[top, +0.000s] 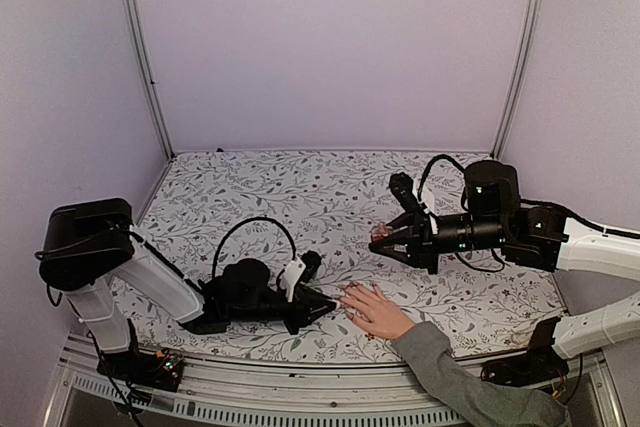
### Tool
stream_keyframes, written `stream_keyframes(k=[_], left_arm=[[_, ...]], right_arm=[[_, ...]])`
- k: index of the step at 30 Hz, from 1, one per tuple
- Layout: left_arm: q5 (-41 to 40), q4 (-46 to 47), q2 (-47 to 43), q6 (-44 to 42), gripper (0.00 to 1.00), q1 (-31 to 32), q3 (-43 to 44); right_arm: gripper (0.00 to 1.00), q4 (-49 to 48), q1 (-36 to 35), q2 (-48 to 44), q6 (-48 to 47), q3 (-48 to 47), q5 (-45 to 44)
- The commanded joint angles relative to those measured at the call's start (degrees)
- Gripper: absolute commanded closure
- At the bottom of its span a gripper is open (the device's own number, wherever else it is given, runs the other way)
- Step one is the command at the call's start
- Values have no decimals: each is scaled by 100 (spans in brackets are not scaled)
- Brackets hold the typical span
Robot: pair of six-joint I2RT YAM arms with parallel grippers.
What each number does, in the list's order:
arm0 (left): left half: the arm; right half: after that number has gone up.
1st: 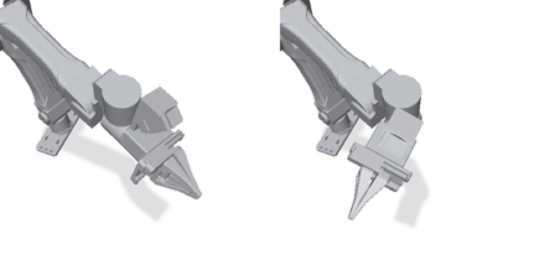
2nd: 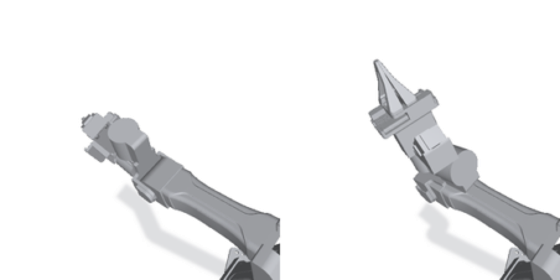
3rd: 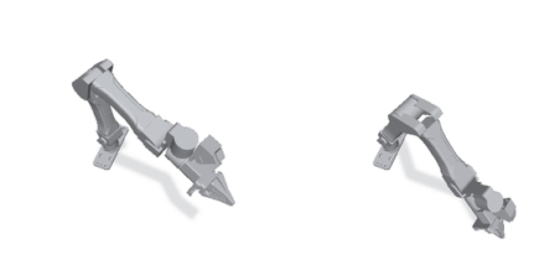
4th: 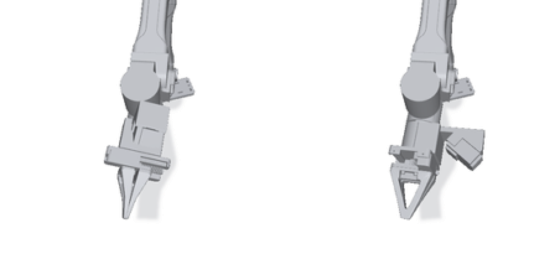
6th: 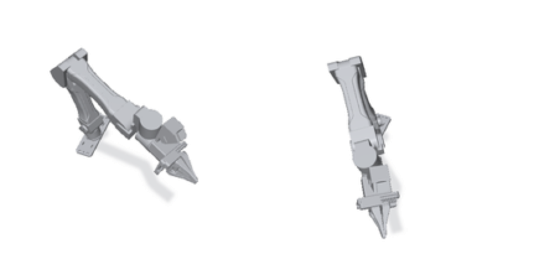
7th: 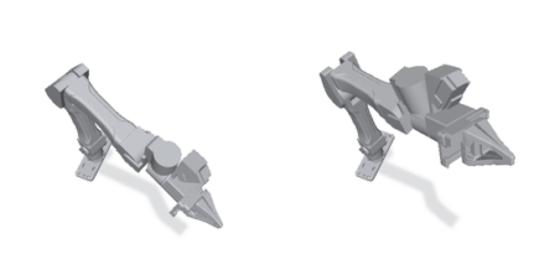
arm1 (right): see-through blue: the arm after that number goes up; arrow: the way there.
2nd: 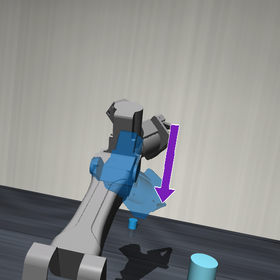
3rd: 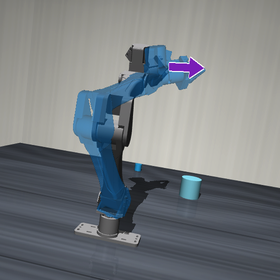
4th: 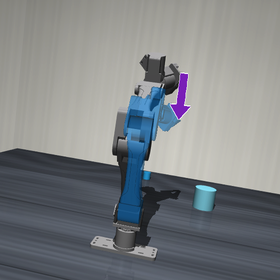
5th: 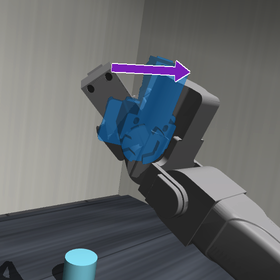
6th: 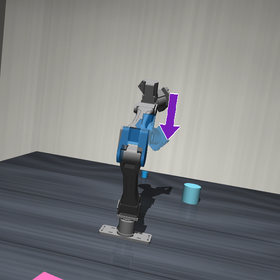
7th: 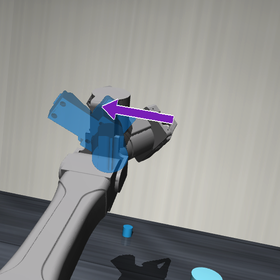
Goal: Paint the nails
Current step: Paint the nail polish on the nail.
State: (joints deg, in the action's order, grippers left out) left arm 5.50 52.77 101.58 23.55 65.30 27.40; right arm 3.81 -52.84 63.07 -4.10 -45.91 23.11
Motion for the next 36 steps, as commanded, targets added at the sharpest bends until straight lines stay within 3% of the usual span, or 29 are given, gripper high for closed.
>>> stream_keyframes(k=[1,16,36], left_arm=[[-45,-68,-250,-197,100,49,-14],[-129,-531,263,-325,100,241,403],[-94,-622,112,-364,100,287,296]], right_arm=[[100,-126,28,-49,-3,-32,26],[100,-130,28,-31,-3,-24,18],[100,-128,28,-40,-5,-17,18]])
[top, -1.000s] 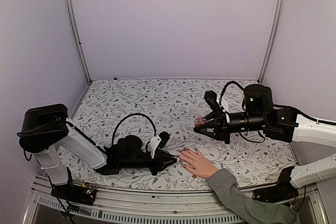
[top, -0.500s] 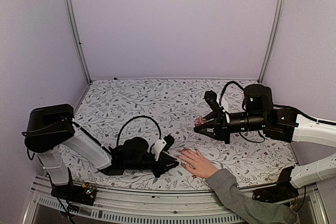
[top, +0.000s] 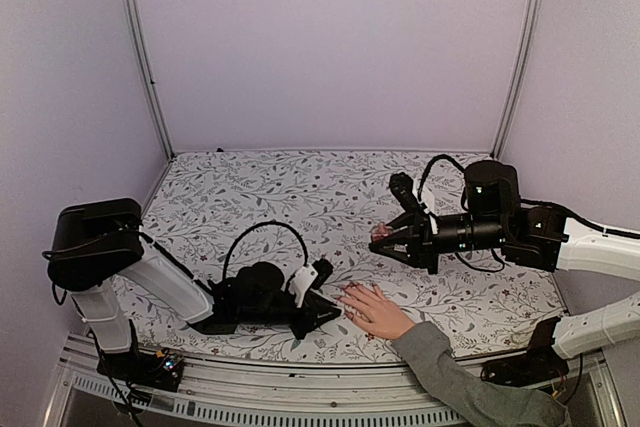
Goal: Paint the nails
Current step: Paint the nail polish on the nail.
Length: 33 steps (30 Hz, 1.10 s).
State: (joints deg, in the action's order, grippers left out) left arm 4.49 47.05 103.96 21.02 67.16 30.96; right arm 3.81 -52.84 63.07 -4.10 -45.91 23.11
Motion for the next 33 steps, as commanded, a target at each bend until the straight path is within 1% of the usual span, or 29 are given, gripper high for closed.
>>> stream_keyframes(k=[1,24,33], left_arm=[[8,-51,-129,-107,100,98,-64],[-337,-302,-148,23,100,67,-38],[-432,-263,-199,43,100,38,-81]], right_arm=[[100,-127,28,-48,-3,-15,18],[100,-123,28,-66,-4,-6,12],[100,-135,28,-58,6,3,10]])
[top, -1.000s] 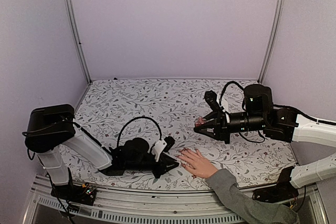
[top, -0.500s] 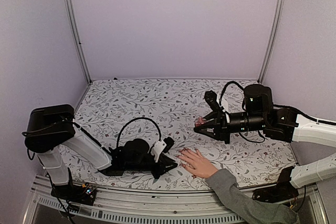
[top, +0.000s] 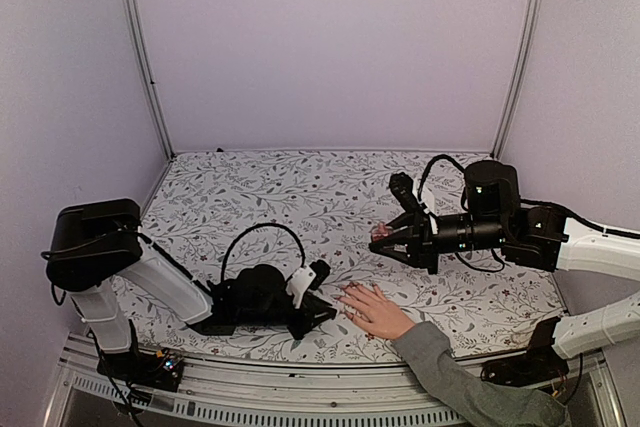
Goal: Paint the nails
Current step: Paint the nail polish on the nail.
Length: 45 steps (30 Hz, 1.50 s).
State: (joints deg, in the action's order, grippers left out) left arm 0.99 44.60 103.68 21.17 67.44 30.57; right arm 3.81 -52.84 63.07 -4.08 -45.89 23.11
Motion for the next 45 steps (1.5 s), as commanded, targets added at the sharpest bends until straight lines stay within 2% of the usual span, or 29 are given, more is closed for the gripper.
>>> stream_keyframes(k=[1,13,27,45], left_arm=[[-82,5,-183,30,100,14,-65],[-82,594,-713,-180,100,104,-612],[-1303,354,-548,-1980,100,889,-347],[-1265,514,-50,-2075,100,929,-100]], right_arm=[[100,-129,28,-58,3,1,16],[100,-127,28,-67,3,-3,17],[100,-140,28,-67,3,-8,33],[100,-123,28,-45,-5,-34,27]])
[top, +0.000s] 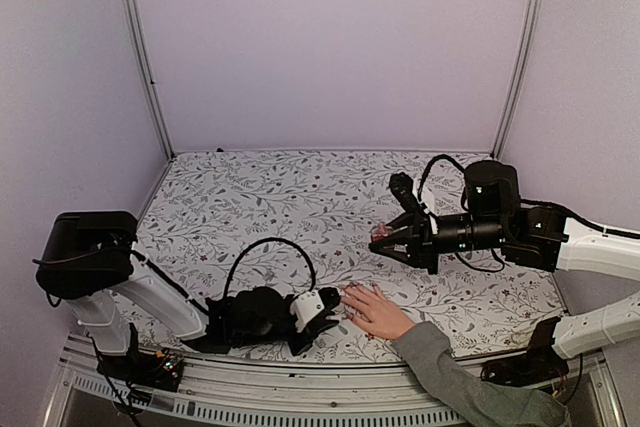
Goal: Paint the nails
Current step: Paint the nail polish on the nail.
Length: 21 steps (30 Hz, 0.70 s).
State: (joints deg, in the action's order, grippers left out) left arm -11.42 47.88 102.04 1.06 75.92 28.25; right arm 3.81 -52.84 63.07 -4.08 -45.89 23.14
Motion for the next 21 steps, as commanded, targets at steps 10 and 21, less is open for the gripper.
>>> stream_keyframes(k=[10,21], left_arm=[[-19,204,174,30,100,42,148],[34,197,244,78,100,-11,178]], right_arm=[[100,-119,28,-53,-5,-25,16],[100,-102,26,-41,-5,-34,7]])
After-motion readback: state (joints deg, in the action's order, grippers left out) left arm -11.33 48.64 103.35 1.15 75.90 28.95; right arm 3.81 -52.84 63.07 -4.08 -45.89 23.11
